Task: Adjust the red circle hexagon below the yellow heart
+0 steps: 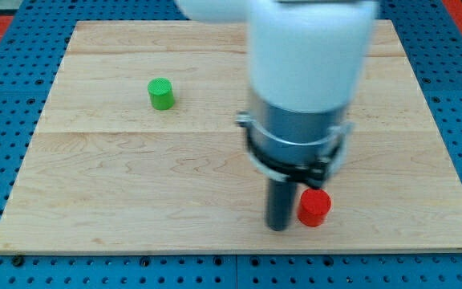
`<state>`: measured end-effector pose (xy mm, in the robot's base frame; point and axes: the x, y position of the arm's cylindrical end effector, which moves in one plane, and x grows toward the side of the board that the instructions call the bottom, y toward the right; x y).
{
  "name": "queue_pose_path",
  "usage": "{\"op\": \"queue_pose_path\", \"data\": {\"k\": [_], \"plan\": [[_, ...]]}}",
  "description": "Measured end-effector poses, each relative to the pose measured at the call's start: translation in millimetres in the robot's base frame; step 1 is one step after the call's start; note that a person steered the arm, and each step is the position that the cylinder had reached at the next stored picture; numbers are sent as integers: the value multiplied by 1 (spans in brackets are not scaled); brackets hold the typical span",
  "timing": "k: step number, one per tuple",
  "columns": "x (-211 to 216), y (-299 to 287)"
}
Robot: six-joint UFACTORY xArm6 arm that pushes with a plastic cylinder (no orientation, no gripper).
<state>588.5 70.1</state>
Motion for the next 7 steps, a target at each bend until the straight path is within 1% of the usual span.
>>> {"op": "queue_pose_path", "data": {"k": [1, 2, 3, 4, 5, 7], "plan": [[18, 7], [30, 55], [-9, 150], [-64, 134], [-96, 99], [-92, 84]]}}
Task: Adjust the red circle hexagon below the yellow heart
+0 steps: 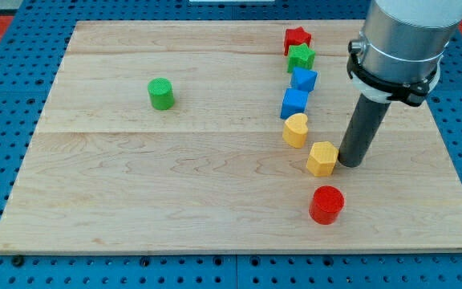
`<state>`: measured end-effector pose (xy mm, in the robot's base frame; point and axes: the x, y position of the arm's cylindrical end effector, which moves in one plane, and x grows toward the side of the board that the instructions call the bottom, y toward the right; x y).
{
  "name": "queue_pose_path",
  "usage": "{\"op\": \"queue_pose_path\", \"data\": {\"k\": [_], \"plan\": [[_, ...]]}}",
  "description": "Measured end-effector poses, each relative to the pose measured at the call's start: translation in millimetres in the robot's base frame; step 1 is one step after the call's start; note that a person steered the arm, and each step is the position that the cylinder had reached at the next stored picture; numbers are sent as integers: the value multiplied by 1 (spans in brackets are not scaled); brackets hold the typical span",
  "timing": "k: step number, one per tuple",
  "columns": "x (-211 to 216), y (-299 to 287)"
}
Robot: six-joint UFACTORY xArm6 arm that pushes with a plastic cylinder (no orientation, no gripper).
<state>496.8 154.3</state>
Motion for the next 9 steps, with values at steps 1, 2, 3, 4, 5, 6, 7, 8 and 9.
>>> {"op": "queue_pose_path", "data": {"k": [1, 2, 3, 4, 5, 6, 7, 8, 9], "plan": [[0, -10], [0, -19], [29, 15], [81, 38], [107, -3], [107, -16], [102, -25], [90, -43], [94, -22]]}}
